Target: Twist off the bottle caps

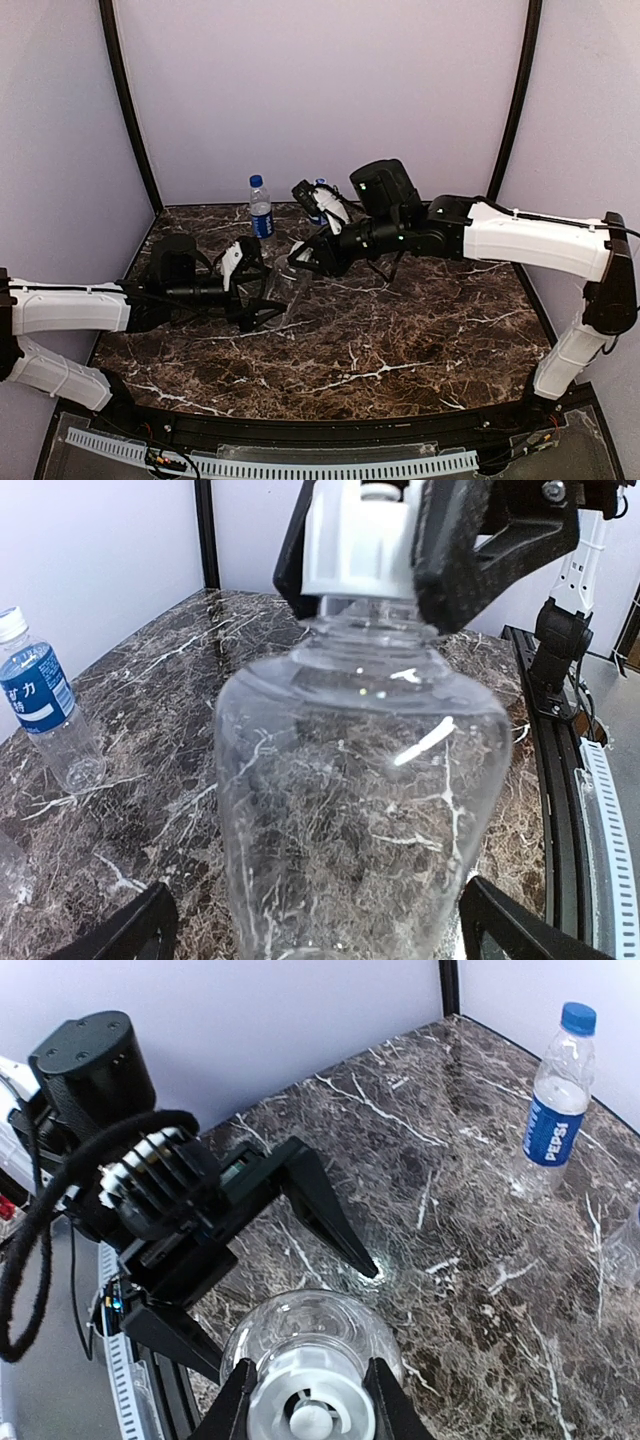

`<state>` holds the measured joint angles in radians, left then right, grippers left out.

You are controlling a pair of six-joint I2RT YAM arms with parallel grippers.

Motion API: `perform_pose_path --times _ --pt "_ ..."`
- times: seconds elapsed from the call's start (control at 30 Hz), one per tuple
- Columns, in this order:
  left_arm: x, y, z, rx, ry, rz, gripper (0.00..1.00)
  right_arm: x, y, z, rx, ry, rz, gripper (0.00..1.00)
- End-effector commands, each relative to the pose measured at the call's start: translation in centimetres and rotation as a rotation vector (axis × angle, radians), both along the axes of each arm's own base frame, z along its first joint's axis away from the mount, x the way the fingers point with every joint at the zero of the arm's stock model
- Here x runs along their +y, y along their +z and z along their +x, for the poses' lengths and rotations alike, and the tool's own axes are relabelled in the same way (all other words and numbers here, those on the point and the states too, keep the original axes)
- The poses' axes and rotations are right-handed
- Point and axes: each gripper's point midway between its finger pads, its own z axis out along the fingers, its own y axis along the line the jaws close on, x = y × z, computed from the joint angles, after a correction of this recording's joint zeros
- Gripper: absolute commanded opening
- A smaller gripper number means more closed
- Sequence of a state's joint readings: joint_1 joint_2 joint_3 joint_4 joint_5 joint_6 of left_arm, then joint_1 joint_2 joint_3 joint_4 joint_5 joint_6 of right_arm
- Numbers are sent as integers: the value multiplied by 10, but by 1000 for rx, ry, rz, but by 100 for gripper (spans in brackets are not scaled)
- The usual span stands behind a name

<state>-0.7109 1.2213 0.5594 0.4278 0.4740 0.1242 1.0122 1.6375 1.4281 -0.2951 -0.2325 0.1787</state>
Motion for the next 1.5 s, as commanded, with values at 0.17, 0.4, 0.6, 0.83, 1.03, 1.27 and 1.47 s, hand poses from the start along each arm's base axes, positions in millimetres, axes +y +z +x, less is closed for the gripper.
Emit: perform_pose_path --times 0.17,0.4,0.6,0.83,1.03,1.27,1.47 --pt "-7 7 -1 -9 -43 11 96 9 39 -9 12 85 205 0" --pt "-7 7 4 -20 -22 17 75 6 43 -4 13 74 221 0" --pt "6 6 29 -122 114 93 67 -6 41 15 31 -37 172 71" --pt "27 16 65 -485 249 316 62 -23 50 37 185 -227 143 87" --pt "37 22 79 -598 312 413 62 -19 35 41 319 -269 59 87" --pt "32 21 73 -603 287 406 61 -5 15 43 380 -232 16 87" --pt "30 21 71 -606 277 400 62 10 8 41 413 -170 13 67"
